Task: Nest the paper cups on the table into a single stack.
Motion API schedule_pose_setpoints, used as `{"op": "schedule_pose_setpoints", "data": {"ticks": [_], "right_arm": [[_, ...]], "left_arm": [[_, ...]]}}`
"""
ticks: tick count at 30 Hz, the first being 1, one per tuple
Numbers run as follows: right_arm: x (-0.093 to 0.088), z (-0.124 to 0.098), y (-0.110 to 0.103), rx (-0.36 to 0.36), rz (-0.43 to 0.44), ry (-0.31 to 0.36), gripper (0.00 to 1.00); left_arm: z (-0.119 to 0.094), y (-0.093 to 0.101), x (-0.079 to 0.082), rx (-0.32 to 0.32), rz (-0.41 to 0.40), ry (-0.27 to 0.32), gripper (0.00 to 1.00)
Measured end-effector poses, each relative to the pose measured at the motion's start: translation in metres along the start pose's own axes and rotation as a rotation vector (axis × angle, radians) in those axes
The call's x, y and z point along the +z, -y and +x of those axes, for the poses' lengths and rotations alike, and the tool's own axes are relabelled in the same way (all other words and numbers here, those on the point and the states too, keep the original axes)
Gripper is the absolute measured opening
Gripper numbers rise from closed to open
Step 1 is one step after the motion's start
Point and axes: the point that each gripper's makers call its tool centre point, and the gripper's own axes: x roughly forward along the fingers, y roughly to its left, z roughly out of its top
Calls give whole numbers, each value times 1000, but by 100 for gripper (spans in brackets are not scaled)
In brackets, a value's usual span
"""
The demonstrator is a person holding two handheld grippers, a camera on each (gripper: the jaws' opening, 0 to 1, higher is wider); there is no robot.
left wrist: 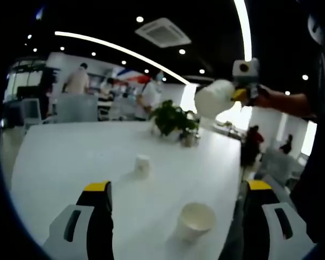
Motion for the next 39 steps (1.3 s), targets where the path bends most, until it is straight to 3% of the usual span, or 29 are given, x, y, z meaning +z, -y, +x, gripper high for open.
{"op": "schedule_pose_setpoints", "data": {"ticks": [10,23,33,39], "right_arm": [[-12,27,-23,66,-128,-157,0],[-26,59,-41,138,-241,-291,0],[-47,89,-45,181,-300,-402,0],[-72,103,-44,198,-386,-517,0]], "left_arm": [[-7,0,-6,8,11,-10,98],[-19,-8,-12,30,52,-32,98],[-25,-20,-11,72,71,-31,98],[-29,-28,-8,98,61,-20,98]]}}
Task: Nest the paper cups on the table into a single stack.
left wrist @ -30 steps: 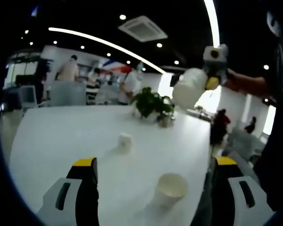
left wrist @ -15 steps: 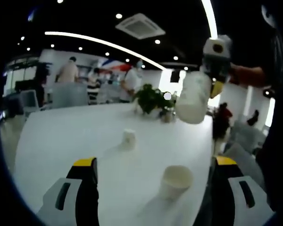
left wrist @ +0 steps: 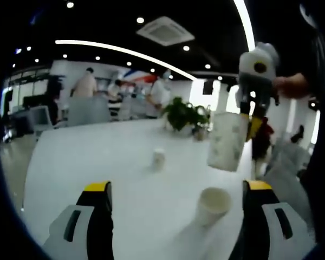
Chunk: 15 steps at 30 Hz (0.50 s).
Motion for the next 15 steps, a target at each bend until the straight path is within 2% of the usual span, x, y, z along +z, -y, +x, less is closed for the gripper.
{"op": "schedule_pose_setpoints", "data": {"ticks": [8,15], "right_arm": [[-8,23,-7,35,-48,-71,0],[-17,36,-11,64,-46,-101,0]], "left_arm": [[0,-3,-1,1,-10,-2,98],[0,-4,-2,3,-10,3,98]]}}
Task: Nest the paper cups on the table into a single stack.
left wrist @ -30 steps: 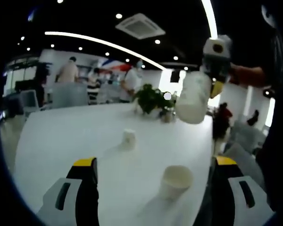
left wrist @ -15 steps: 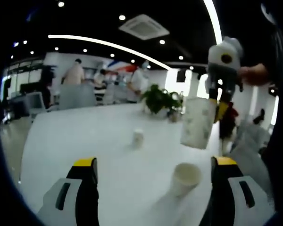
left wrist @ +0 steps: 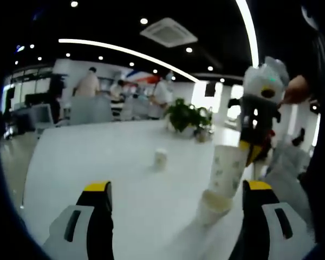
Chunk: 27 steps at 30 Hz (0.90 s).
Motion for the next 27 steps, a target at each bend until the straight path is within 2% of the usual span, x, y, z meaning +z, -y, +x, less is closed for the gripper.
{"op": "schedule_pose_setpoints", "data": {"ticks": [5,10,11,19,27], "right_arm": [[-11,10,-2,3,-41,-58,0],[-14,16,-1,23,-2,-45,0],[-13,19,-4,29,6,-59,0],[-10,30,-8,40,-19,-84,0],[-12,38,-7,59,2,-111,0]], "left_arm": [[1,2,-2,-6,-9,-1,98],[1,4,-4,-15,-18,-4,98],[1,5,-5,-18,-22,-5,98],[-3,3,-6,-16,-20,-3,98],[-4,6,-8,-22,-22,-7,98]]}}
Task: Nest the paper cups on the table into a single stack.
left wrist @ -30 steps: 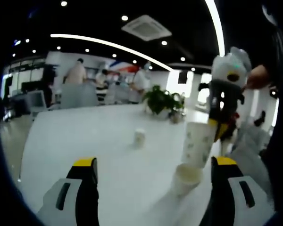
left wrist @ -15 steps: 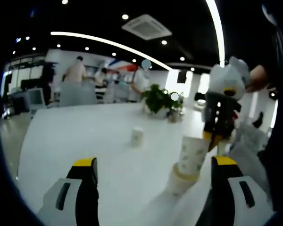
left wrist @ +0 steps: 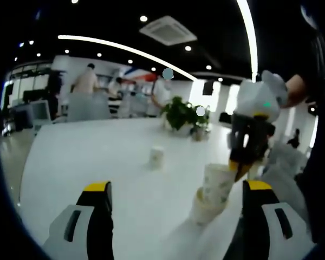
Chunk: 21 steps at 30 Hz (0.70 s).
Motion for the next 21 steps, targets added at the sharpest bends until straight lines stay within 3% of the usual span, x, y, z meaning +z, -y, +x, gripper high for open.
{"op": "schedule_pose_setpoints", "data": {"ticks": [21], "right_arm": [[-8,17,9,33,36,-32,0]], "left_arm": [[-1,-3,1,7,-11,12,98]]}}
